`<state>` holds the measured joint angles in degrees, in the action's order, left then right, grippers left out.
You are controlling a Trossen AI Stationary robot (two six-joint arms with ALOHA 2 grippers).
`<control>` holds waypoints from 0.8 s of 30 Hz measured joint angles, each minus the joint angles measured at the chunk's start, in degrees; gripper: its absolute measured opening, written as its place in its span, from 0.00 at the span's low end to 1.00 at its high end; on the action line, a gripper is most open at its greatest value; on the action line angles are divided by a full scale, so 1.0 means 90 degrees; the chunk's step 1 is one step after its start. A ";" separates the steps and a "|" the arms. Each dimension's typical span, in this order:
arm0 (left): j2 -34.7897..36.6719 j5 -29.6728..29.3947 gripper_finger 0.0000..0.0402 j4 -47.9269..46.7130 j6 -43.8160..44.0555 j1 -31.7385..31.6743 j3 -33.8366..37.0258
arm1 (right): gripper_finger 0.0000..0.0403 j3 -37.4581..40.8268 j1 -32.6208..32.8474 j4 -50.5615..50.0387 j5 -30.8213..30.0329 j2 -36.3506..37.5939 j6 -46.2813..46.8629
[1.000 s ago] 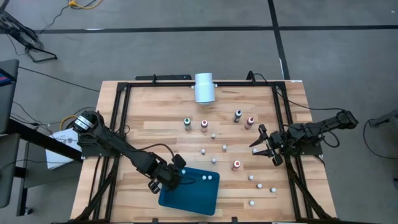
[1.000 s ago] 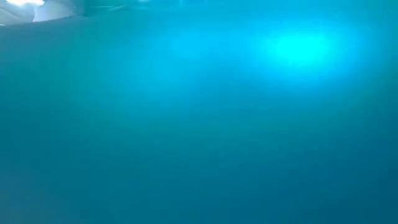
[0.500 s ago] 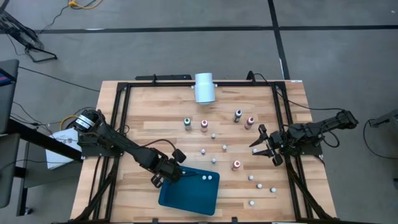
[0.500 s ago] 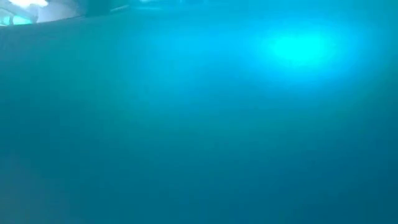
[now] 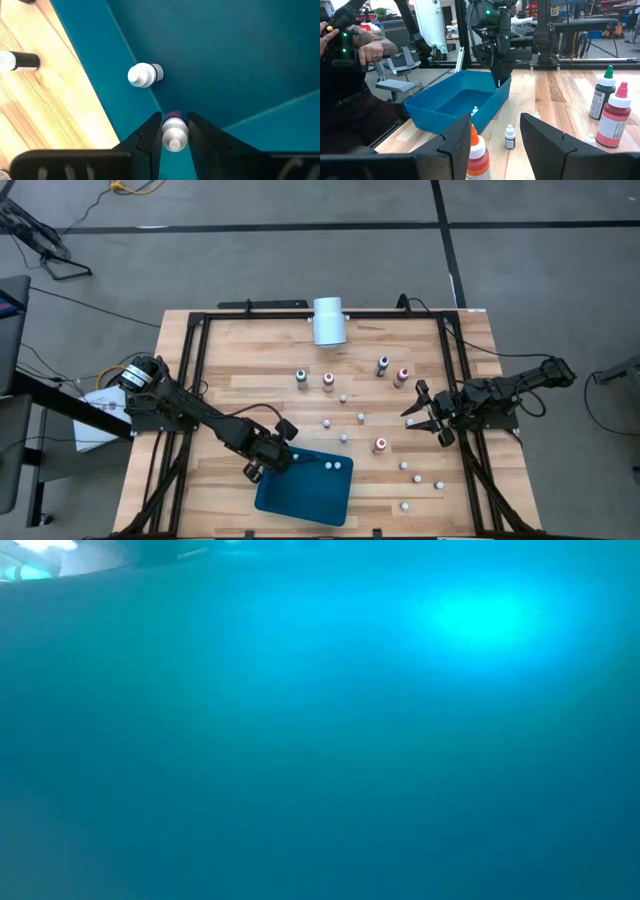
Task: Pick & Place food coloring
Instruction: Put the small violet food coloring bottle into the blue bin, then put the large green food coloring bottle into the blue bin
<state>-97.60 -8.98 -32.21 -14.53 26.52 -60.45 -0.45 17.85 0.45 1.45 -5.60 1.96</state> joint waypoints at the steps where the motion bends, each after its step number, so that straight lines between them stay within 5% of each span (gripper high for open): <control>1: 0.0000 0.0026 0.19 0.0002 0.0014 -0.0002 0.0000 | 0.39 0.0000 0.0000 0.0000 -0.0001 0.0000 0.0002; 10: -0.0002 0.0030 0.30 0.0029 0.0047 0.0000 0.0000 | 0.39 -0.0002 0.0002 0.0000 0.0000 0.0000 0.0000; 24: 0.0485 -0.0228 0.31 -0.0218 -0.0074 0.0051 -0.0505 | 0.39 0.0000 0.0000 0.0000 -0.0001 0.0001 0.0000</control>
<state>-93.23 -11.03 -34.17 -15.20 26.98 -64.99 -0.45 17.85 0.45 1.45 -5.59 1.96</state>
